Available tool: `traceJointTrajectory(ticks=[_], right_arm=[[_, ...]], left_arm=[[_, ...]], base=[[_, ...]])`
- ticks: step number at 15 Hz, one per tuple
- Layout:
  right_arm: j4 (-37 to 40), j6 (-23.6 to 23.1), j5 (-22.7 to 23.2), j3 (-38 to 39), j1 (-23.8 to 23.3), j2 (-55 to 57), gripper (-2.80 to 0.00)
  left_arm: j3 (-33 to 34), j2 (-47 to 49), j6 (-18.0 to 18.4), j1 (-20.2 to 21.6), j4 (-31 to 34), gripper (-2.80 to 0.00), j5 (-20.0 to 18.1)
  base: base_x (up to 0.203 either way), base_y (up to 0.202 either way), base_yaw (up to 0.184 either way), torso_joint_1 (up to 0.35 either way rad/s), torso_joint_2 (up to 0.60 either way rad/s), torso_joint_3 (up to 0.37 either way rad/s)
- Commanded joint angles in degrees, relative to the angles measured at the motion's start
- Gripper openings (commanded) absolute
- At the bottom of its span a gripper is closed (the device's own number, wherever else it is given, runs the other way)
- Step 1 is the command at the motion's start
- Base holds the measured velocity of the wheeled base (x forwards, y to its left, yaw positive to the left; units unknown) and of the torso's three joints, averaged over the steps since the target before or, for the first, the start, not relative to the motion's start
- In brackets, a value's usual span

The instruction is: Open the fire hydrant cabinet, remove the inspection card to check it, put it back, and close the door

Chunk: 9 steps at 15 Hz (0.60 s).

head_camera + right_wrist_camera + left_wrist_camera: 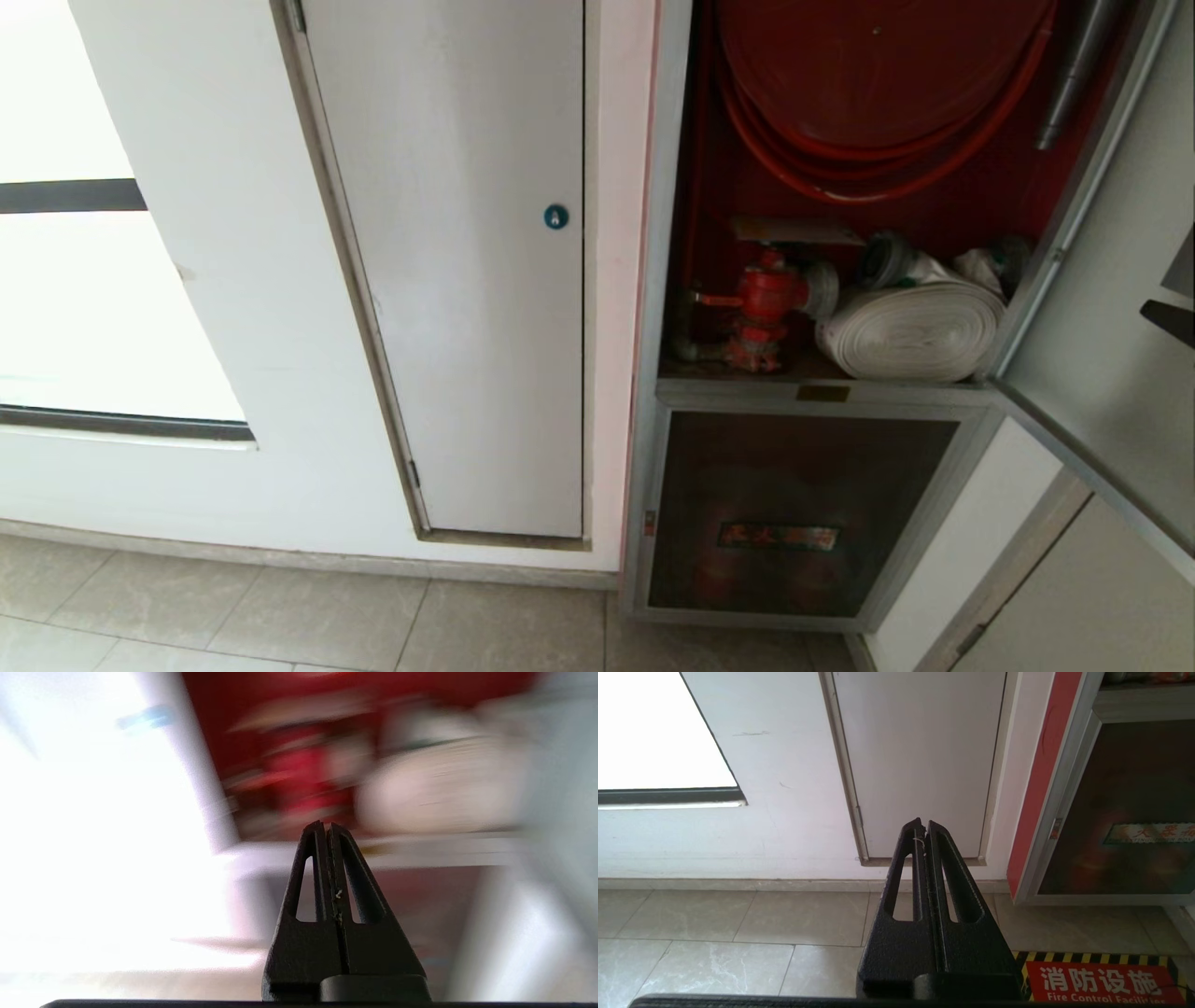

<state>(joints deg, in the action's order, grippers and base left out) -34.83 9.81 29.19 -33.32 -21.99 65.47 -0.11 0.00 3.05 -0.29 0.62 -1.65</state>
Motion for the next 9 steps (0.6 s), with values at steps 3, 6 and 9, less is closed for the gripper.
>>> traceJointTrajectory(ticks=[3,6,9], right_arm=[[14.06,0.33,18.89,3.62,0.49,-21.5,-2.8],[31.9,0.37,32.05,1.7,1.32,-30.78,-2.8],[34.79,0.45,39.07,0.52,7.81,-32.7,-2.8]], left_arm=[[-0.03,0.09,0.06,0.0,-0.01,-2.8,-0.08],[-0.07,0.09,0.12,0.02,-0.01,-2.8,-0.11],[-0.07,0.09,0.2,0.03,0.08,-2.8,-0.11]], base=[[0.0,0.0,0.0,0.0,0.0,0.0],[0.0,0.0,0.0,0.0,0.0,0.0],[0.0,0.0,0.0,0.0,0.0,0.0]])
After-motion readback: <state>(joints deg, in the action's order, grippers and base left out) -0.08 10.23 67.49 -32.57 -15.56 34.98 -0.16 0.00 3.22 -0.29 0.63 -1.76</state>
